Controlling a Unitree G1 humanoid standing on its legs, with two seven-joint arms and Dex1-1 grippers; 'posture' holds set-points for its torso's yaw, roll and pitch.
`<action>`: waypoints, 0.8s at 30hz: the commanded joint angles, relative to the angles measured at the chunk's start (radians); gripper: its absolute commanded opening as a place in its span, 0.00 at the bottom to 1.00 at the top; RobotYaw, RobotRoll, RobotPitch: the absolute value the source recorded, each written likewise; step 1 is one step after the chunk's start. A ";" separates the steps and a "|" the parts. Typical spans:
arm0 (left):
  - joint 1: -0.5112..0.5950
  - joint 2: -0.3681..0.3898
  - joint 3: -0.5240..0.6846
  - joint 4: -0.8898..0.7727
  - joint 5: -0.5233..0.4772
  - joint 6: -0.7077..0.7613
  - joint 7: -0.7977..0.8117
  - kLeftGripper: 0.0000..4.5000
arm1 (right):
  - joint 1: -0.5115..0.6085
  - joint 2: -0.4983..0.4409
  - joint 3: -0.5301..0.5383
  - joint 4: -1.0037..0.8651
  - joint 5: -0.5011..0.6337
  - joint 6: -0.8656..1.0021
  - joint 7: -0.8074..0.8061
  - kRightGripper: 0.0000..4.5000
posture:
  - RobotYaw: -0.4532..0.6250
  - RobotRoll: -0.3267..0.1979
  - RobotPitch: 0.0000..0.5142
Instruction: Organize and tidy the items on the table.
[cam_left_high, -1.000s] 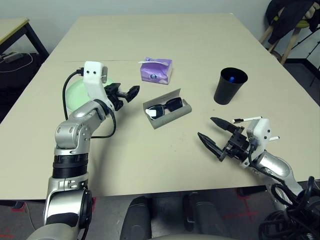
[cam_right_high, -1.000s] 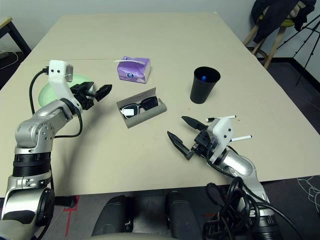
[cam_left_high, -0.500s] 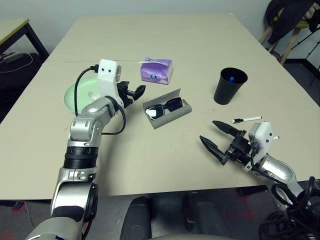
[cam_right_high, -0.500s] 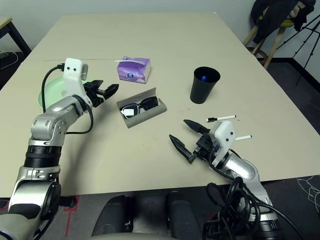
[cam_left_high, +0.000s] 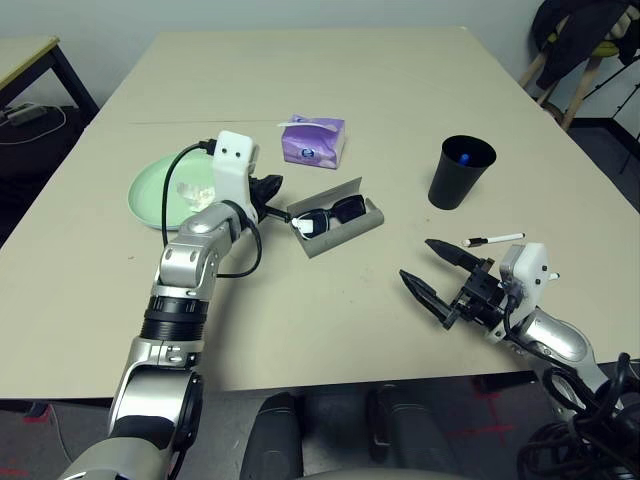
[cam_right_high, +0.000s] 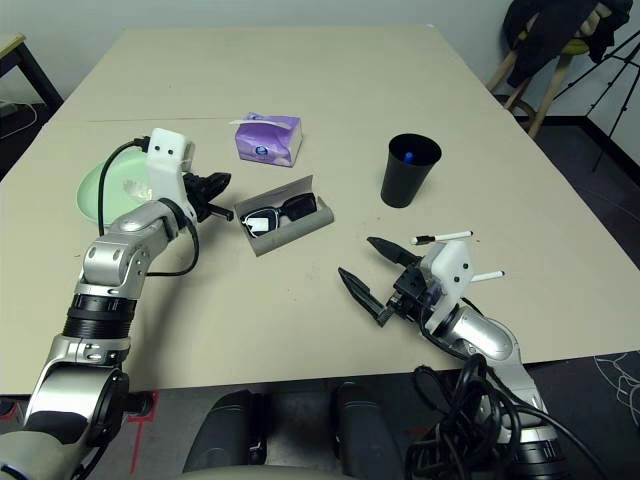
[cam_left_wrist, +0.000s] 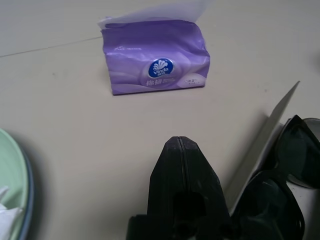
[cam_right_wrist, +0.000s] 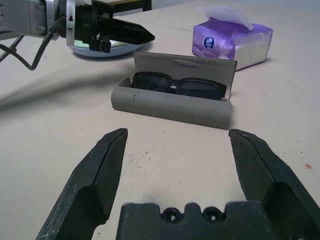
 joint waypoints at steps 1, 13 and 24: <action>0.013 -0.007 -0.018 0.009 0.022 -0.011 -0.006 0.01 | 0.011 -0.006 -0.005 -0.011 0.002 0.007 -0.012 1.00 | 0.41 0.62 0.18; 0.096 -0.018 -0.064 -0.126 0.012 0.067 -0.036 0.01 | 0.026 -0.020 -0.007 -0.024 0.005 0.010 -0.018 1.00 | 0.39 0.62 0.19; 0.214 -0.108 -0.083 -0.302 0.000 0.188 0.026 0.01 | 0.016 -0.027 -0.005 -0.016 0.005 0.014 -0.015 1.00 | 0.40 0.62 0.20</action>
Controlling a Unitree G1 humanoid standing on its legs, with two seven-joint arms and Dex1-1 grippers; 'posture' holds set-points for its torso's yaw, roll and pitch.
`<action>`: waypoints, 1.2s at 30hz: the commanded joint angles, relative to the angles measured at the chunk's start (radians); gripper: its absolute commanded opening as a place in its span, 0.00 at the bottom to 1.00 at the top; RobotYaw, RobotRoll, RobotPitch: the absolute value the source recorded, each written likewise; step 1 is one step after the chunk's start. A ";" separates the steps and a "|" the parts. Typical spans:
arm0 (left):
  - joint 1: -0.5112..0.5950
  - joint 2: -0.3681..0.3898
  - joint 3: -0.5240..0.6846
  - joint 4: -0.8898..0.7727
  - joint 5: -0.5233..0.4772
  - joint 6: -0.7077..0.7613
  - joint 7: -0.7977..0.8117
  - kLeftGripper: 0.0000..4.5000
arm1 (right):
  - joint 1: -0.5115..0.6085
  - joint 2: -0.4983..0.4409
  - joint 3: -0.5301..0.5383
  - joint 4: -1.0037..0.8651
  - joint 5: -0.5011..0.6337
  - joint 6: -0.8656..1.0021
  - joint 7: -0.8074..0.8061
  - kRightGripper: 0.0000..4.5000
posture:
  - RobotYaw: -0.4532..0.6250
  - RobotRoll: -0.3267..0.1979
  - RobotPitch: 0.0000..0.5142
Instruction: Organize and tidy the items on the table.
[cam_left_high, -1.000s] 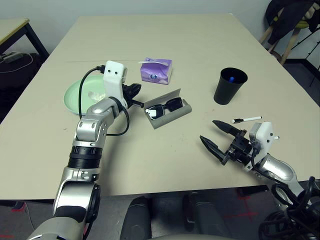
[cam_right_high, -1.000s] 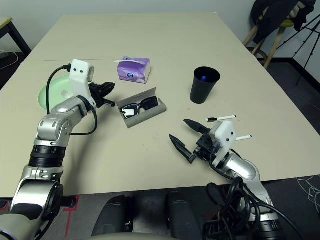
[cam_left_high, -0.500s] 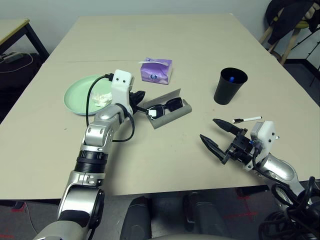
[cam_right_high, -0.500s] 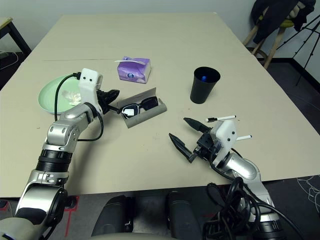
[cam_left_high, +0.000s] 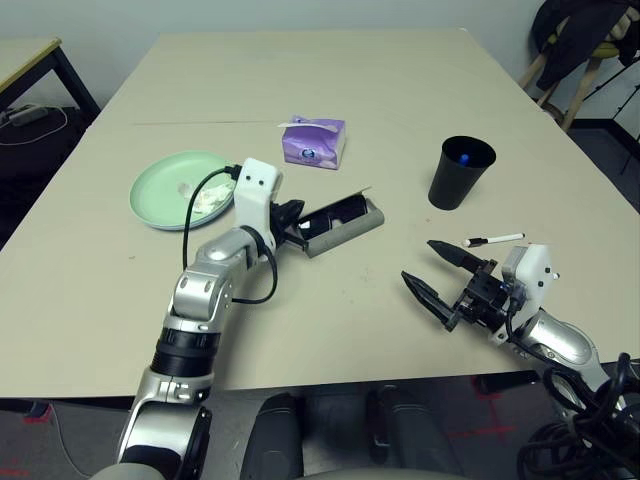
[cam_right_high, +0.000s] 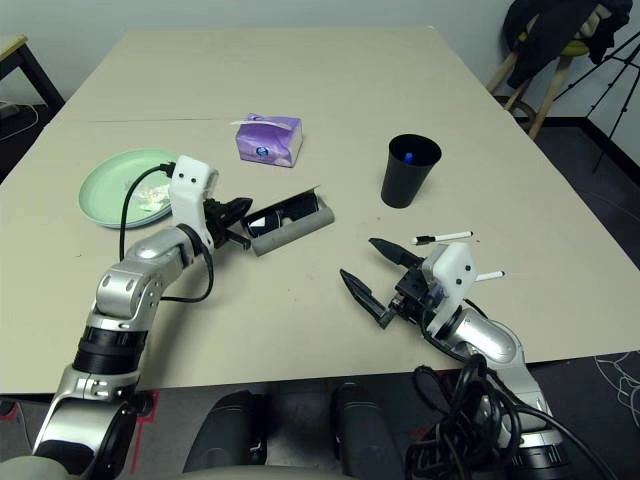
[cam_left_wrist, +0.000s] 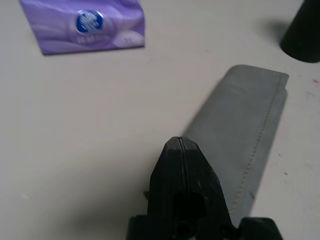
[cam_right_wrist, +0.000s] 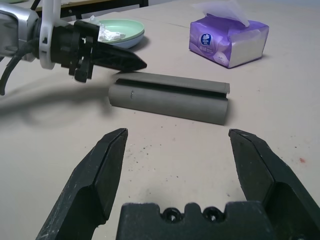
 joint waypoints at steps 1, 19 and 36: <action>0.032 -0.021 -0.017 -0.042 -0.001 0.032 0.022 0.01 | 0.004 -0.010 -0.004 -0.007 0.004 0.007 0.001 1.00 | 0.40 0.62 0.20; 0.058 -0.014 -0.005 -0.068 -0.015 0.063 0.021 0.01 | 0.005 -0.004 -0.005 -0.004 0.003 0.000 -0.007 1.00 | 0.40 0.62 0.21; 0.004 0.149 0.210 -0.230 -0.303 0.041 -0.217 0.92 | -0.057 -0.013 -0.008 0.064 -0.001 -0.018 0.022 1.00 | 0.44 0.62 0.20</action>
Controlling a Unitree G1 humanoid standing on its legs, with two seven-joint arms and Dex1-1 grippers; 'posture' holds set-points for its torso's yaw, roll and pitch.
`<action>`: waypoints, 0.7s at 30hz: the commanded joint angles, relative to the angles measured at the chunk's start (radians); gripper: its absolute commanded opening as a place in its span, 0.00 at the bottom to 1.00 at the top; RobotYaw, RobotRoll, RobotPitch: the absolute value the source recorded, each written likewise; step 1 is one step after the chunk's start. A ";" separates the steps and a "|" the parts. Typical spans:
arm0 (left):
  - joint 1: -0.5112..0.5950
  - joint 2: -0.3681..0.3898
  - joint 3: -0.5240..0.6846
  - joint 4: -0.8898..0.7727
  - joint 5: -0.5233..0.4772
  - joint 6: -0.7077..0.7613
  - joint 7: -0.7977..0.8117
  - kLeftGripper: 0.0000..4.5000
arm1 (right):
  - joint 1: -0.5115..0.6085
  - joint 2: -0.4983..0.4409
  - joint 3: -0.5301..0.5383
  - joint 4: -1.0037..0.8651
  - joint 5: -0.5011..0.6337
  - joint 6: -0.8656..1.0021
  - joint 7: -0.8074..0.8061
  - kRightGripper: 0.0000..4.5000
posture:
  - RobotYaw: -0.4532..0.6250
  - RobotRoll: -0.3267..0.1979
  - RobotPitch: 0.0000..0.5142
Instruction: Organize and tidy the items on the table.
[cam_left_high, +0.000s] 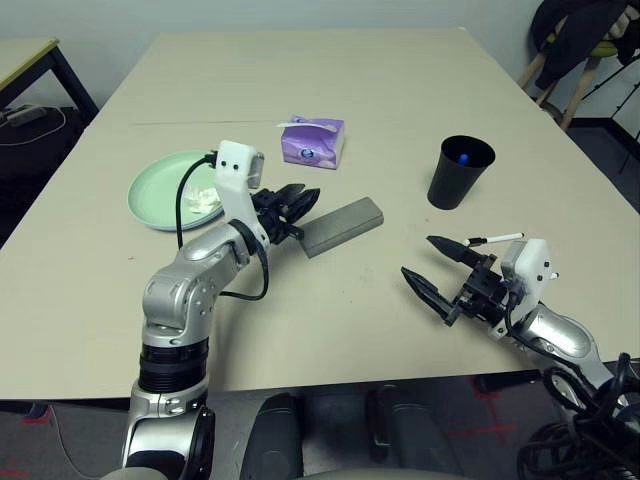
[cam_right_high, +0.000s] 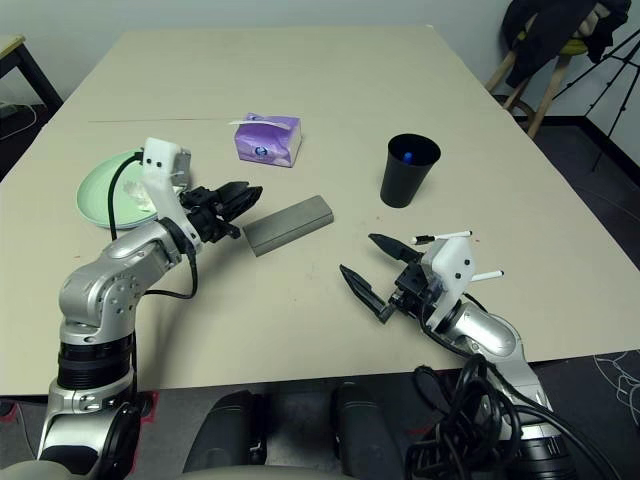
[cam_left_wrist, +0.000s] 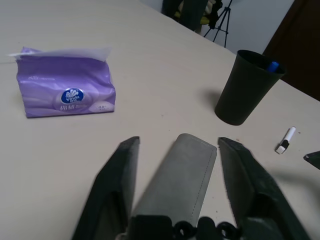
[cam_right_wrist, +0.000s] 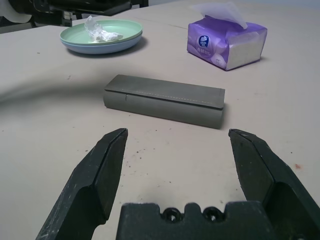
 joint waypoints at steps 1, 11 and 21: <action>0.050 0.059 0.014 -0.049 -0.037 -0.067 -0.092 1.00 | -0.011 -0.009 -0.008 0.024 0.000 -0.015 0.013 1.00 | 0.44 0.62 0.20; 0.212 0.172 0.008 -0.146 -0.084 -0.253 -0.299 1.00 | -0.058 -0.025 -0.010 0.078 -0.002 -0.034 0.042 1.00 | 0.46 0.62 0.18; 0.265 0.223 -0.038 -0.142 -0.031 -0.424 -0.391 1.00 | -0.083 -0.033 -0.009 0.109 -0.006 -0.047 0.065 1.00 | 0.47 0.62 0.17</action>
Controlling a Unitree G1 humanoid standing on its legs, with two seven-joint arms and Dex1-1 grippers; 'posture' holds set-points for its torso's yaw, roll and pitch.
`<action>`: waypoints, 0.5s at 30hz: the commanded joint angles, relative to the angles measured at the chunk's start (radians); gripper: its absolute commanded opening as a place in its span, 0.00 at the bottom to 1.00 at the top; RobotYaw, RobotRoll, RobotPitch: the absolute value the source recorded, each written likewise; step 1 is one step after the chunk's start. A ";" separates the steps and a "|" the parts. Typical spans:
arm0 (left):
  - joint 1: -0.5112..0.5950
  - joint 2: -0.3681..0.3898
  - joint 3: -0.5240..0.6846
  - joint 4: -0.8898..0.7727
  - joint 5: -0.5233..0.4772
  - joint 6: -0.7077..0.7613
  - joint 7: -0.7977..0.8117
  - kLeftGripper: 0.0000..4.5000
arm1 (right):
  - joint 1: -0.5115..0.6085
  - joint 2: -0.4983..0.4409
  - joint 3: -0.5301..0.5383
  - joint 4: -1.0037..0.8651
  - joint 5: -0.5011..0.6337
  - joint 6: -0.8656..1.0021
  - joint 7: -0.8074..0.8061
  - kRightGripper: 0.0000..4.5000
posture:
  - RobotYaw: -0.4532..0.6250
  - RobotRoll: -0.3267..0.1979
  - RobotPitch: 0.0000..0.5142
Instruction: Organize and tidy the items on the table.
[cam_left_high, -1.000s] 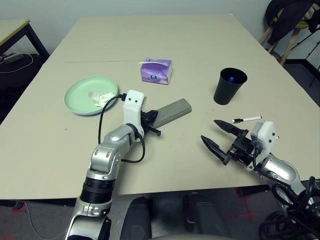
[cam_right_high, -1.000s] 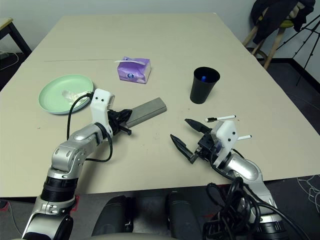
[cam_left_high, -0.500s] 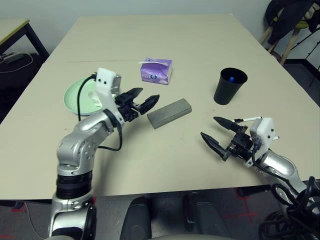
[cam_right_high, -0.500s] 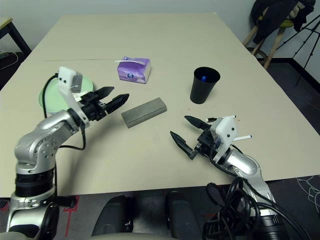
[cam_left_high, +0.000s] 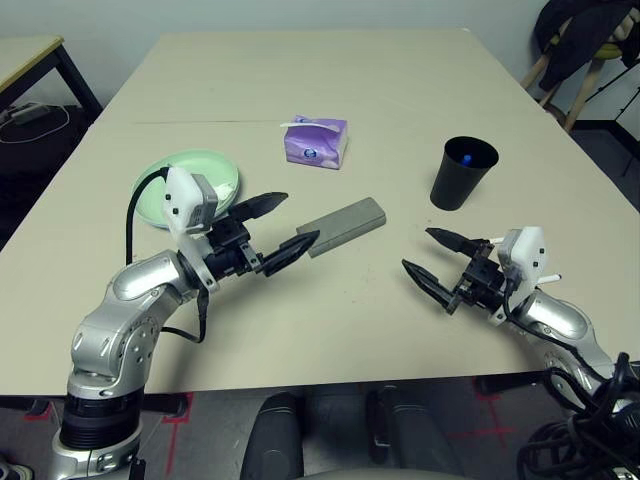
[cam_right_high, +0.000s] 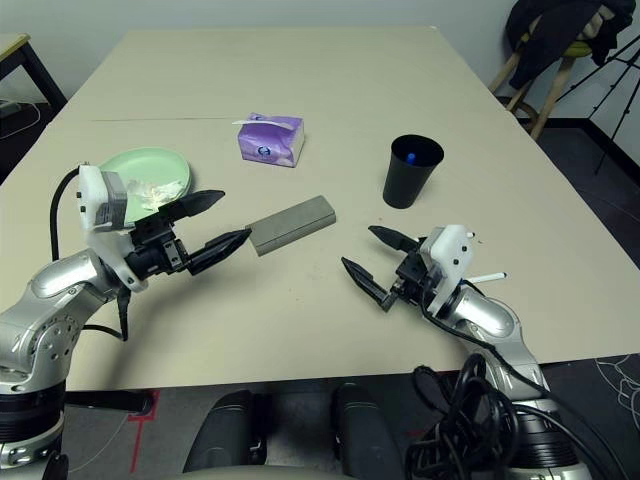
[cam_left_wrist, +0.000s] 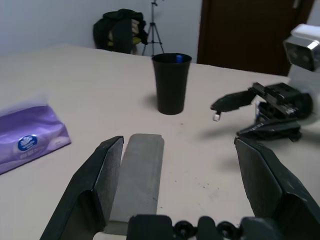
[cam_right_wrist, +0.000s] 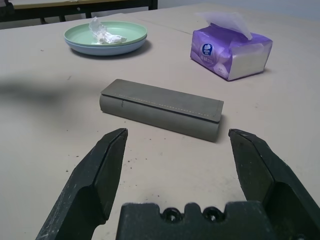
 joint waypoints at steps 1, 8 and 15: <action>0.014 0.012 -0.023 -0.004 0.016 -0.046 -0.020 1.00 | -0.002 -0.013 -0.008 0.020 -0.004 -0.010 0.012 1.00 | 0.47 0.62 0.17; 0.002 0.006 -0.041 -0.005 0.011 -0.076 -0.010 1.00 | -0.004 -0.028 -0.010 0.026 -0.007 -0.014 0.024 1.00 | 0.47 0.62 0.17; -0.003 0.002 -0.043 0.011 0.014 -0.081 0.014 1.00 | -0.008 -0.042 -0.008 0.027 -0.001 -0.016 0.041 1.00 | 0.47 0.62 0.18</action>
